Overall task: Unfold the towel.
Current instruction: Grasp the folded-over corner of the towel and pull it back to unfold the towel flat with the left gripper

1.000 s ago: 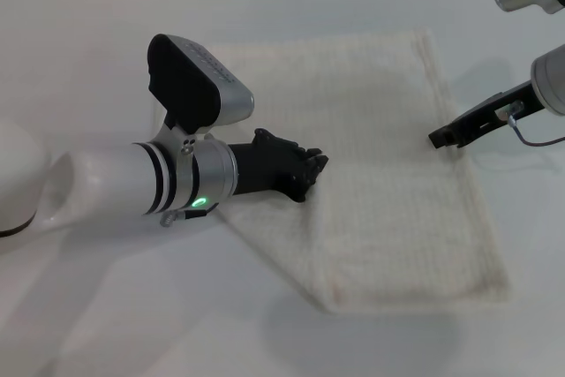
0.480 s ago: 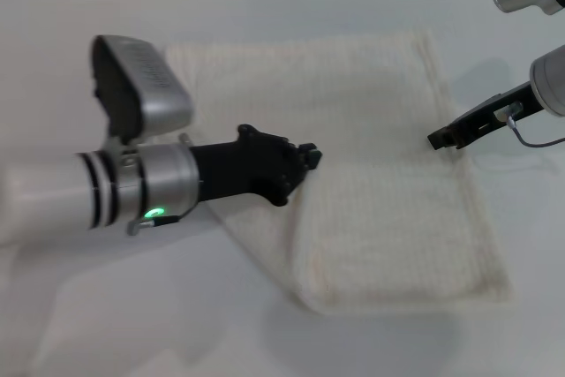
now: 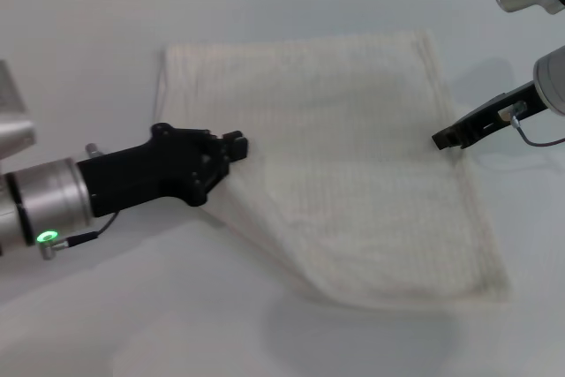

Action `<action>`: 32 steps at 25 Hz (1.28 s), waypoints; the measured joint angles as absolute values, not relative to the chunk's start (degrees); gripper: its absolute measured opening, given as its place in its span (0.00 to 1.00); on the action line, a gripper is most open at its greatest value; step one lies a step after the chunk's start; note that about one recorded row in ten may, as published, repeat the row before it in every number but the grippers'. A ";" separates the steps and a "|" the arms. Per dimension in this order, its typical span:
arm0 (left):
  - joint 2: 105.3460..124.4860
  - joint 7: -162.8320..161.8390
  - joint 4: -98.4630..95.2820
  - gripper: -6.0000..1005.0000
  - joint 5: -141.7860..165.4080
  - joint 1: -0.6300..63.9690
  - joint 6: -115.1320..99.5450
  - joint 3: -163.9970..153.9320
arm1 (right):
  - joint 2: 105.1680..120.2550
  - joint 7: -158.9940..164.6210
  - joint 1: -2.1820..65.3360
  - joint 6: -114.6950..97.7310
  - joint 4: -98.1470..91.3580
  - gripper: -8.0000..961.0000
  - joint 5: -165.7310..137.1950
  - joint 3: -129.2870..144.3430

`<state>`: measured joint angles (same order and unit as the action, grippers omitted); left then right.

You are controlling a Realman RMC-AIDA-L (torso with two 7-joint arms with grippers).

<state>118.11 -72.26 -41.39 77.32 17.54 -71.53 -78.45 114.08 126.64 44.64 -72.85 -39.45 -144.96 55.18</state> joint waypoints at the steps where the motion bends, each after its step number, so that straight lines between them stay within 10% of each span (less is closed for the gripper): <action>1: 118.11 -72.26 -41.39 0.06 77.32 17.54 -71.53 -78.45 | 114.05 126.65 44.65 -72.86 -39.41 0.01 -144.98 55.19; 32: 118.21 -51.42 -24.66 0.06 75.84 16.42 -89.00 -66.73 | 113.99 126.69 45.73 -73.51 -38.70 0.01 -146.61 55.81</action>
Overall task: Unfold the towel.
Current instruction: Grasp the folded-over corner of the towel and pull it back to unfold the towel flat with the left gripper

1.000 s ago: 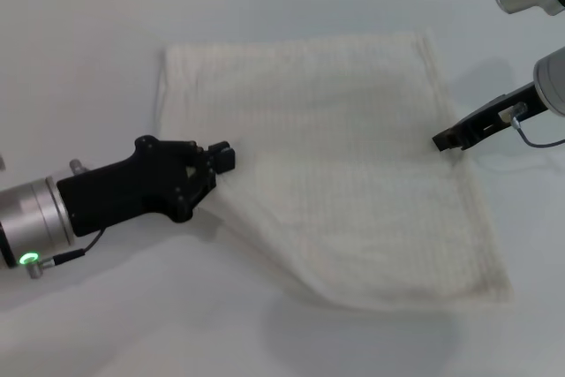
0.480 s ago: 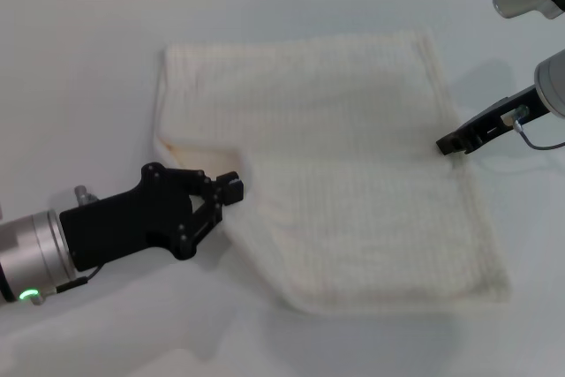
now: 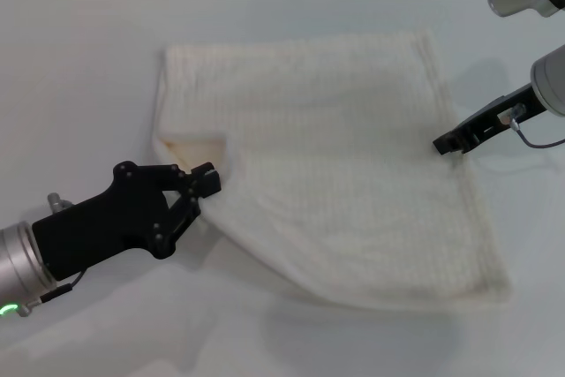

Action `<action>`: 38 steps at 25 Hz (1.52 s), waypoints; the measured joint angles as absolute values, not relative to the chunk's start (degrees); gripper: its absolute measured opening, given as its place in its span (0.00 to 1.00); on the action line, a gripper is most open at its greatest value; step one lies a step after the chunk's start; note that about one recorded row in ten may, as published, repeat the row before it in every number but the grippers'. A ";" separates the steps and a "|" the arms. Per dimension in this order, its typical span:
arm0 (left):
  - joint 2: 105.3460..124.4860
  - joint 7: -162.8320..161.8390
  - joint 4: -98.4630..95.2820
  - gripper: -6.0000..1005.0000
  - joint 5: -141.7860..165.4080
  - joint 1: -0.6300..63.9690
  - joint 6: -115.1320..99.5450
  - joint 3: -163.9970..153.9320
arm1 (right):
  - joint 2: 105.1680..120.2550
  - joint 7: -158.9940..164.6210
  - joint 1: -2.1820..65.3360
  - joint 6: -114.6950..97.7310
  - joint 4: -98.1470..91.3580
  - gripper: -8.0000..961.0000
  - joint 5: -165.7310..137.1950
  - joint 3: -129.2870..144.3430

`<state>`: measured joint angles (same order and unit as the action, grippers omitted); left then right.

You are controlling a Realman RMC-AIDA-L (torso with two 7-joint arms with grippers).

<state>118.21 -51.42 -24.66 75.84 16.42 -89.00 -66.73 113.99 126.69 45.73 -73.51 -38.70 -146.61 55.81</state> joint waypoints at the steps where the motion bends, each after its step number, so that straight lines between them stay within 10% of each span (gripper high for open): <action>1: 118.21 -51.42 -24.63 0.06 75.83 16.23 -89.46 -66.24 | 113.99 126.68 45.83 -73.53 -38.66 0.01 -146.61 55.81; 17: 118.03 -48.29 -24.90 0.06 75.84 13.50 -94.72 -60.46 | 113.90 127.43 46.99 -73.75 -38.42 0.01 -147.86 55.86; 38: 118.24 -48.70 -22.21 0.67 82.18 16.68 -94.95 -54.99 | 113.91 127.53 48.13 -73.66 -38.48 0.01 -147.80 55.86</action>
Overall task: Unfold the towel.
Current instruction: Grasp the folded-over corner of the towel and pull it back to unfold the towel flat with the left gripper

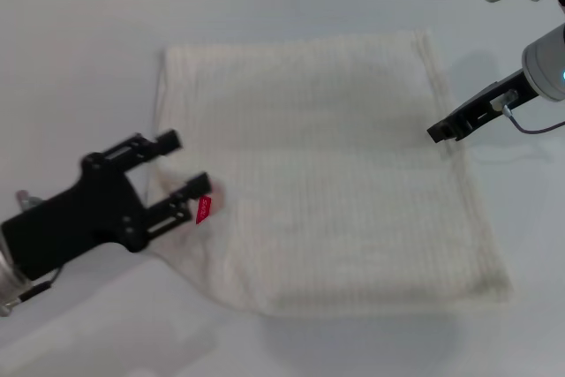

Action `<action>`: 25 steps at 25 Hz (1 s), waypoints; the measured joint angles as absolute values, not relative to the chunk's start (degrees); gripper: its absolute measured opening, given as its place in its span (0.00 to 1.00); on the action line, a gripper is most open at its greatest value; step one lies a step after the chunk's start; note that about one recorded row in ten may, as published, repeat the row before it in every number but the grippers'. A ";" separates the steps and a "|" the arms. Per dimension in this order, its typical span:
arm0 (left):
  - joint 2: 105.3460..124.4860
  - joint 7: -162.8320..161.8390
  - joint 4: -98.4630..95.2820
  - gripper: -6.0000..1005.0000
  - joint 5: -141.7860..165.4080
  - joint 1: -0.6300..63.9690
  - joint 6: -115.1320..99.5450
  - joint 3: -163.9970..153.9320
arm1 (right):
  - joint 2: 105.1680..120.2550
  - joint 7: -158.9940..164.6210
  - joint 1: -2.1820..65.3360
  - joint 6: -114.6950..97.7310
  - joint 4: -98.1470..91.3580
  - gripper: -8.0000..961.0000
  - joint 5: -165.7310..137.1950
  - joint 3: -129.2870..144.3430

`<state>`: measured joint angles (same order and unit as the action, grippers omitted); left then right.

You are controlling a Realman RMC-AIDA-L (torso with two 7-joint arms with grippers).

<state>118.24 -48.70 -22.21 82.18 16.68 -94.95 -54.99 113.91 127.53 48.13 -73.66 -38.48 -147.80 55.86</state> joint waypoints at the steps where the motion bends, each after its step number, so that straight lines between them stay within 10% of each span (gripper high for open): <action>1: 118.24 -48.70 -22.21 0.67 82.18 16.68 -94.95 -54.99 | 113.91 127.53 48.15 -73.65 -38.48 0.01 -147.80 55.82; 25: 117.89 -54.12 -22.13 0.63 87.28 19.53 -82.78 -62.54 | 114.22 127.89 48.34 -73.59 -38.06 0.01 -147.65 55.79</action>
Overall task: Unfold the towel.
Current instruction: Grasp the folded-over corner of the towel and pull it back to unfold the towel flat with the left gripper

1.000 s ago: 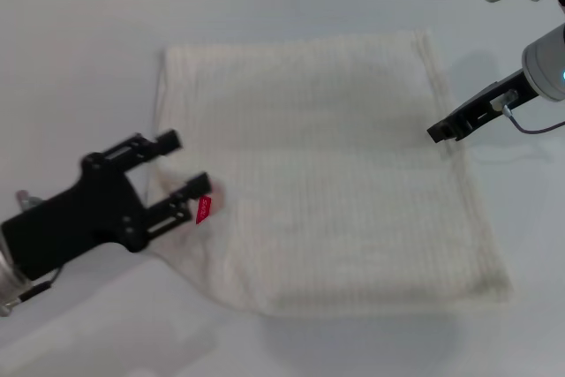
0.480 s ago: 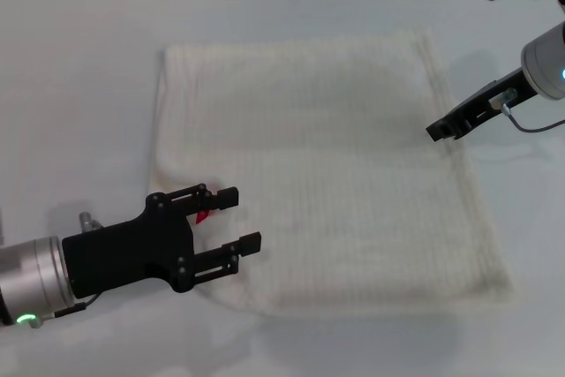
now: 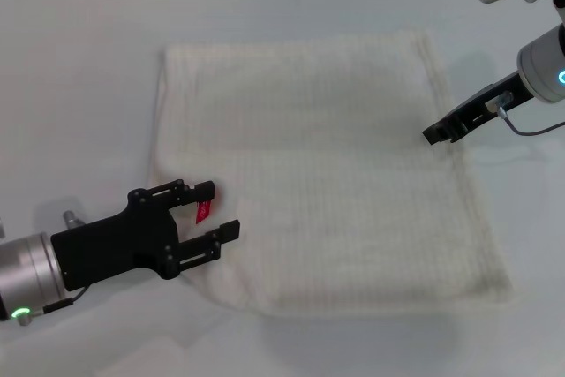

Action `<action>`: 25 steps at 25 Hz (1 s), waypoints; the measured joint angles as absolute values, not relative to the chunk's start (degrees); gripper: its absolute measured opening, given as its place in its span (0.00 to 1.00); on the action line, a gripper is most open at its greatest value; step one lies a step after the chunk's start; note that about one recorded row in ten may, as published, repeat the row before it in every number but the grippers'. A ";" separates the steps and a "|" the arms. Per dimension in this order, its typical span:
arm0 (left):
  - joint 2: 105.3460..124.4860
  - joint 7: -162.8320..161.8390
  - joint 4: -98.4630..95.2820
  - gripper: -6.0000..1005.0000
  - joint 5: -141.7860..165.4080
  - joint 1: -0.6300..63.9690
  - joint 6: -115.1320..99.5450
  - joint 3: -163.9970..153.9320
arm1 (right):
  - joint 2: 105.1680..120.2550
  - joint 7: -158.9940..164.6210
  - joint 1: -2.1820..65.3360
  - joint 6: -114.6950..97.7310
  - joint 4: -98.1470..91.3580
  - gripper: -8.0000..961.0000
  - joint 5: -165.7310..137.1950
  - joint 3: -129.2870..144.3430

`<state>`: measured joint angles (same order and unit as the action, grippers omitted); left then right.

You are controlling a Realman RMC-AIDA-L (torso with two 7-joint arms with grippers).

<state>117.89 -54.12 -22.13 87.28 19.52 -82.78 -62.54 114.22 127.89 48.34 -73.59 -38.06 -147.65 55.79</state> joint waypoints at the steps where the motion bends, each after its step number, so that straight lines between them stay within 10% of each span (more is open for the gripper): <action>1: 117.89 -54.12 -22.13 0.63 87.28 19.53 -82.78 -62.54 | 114.23 128.03 48.34 -73.59 -38.06 0.01 -147.65 55.80; 10: 117.04 -54.22 -22.25 0.61 87.62 18.87 -82.89 -62.79 | 114.34 128.64 48.39 -73.57 -38.07 0.01 -147.65 55.90; 25: 117.34 -53.03 -23.64 0.16 89.34 17.93 -83.14 -63.07 | 114.32 128.85 48.99 -73.24 -38.27 0.01 -147.77 55.90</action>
